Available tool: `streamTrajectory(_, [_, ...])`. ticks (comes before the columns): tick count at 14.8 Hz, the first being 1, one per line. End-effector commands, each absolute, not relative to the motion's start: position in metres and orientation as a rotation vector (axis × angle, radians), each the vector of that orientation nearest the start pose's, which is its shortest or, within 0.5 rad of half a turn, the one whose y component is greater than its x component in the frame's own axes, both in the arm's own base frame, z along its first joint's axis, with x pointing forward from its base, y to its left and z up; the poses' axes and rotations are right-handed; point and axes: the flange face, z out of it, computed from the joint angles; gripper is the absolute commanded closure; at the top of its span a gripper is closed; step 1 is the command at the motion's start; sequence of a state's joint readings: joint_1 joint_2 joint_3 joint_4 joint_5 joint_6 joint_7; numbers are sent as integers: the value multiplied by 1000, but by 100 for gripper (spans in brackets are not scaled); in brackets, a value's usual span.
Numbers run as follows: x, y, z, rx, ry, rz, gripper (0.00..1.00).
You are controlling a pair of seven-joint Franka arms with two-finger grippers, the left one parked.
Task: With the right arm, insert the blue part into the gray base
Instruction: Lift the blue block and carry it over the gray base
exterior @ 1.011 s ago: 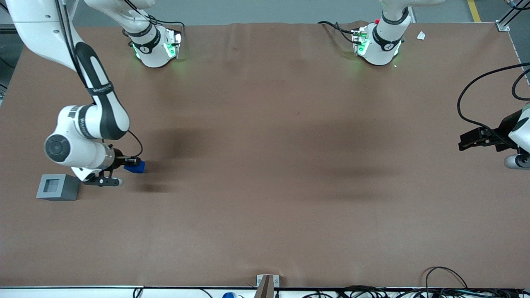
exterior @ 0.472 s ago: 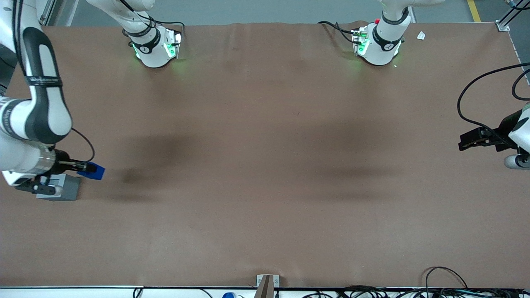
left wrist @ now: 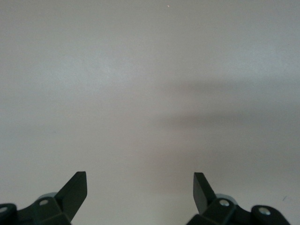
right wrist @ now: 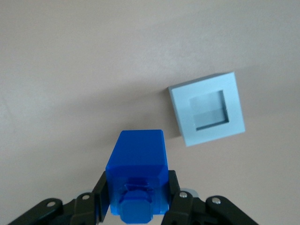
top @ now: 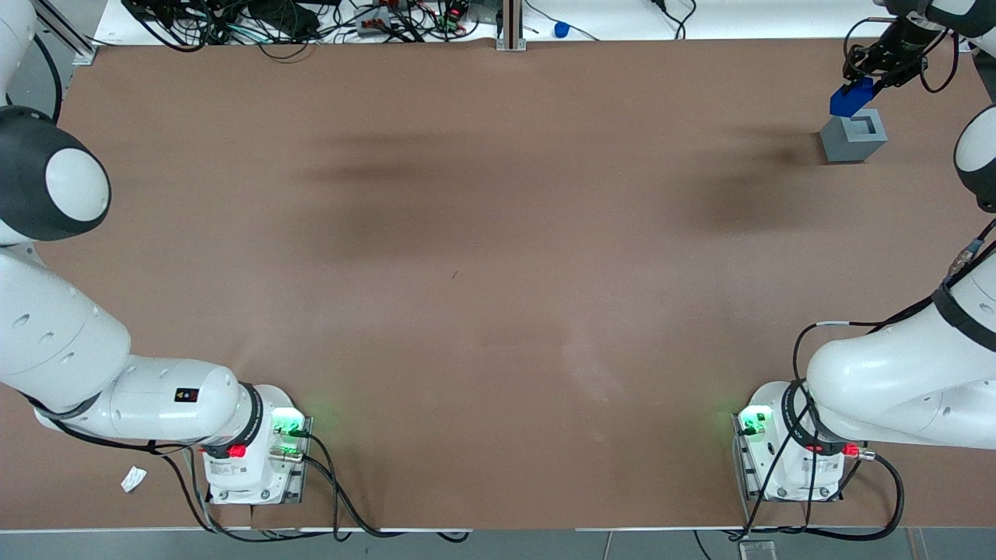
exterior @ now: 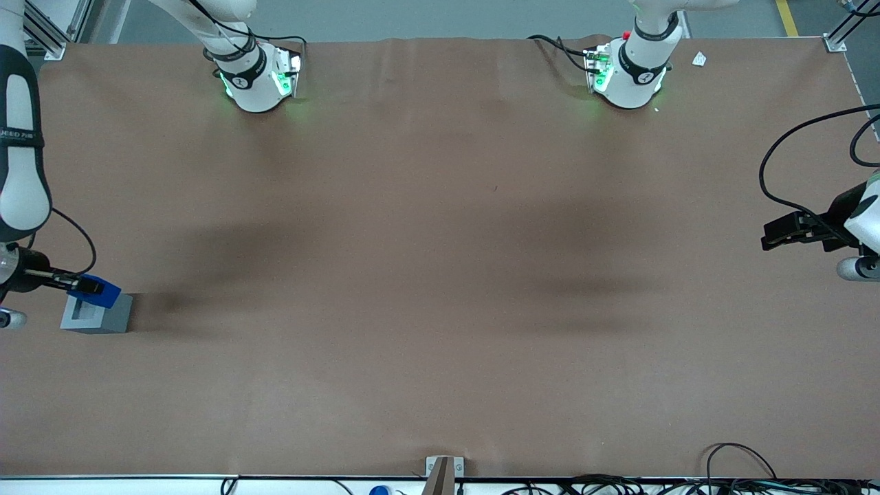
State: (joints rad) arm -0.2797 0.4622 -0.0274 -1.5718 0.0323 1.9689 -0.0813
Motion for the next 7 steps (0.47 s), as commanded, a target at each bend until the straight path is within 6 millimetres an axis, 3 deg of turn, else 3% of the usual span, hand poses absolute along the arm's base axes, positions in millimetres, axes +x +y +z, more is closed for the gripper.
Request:
streamTrajectory(1, [658,-217,353,-3082,319,149,97])
streamTrajectory(7, [671,-239,345,-3113,218,193,98])
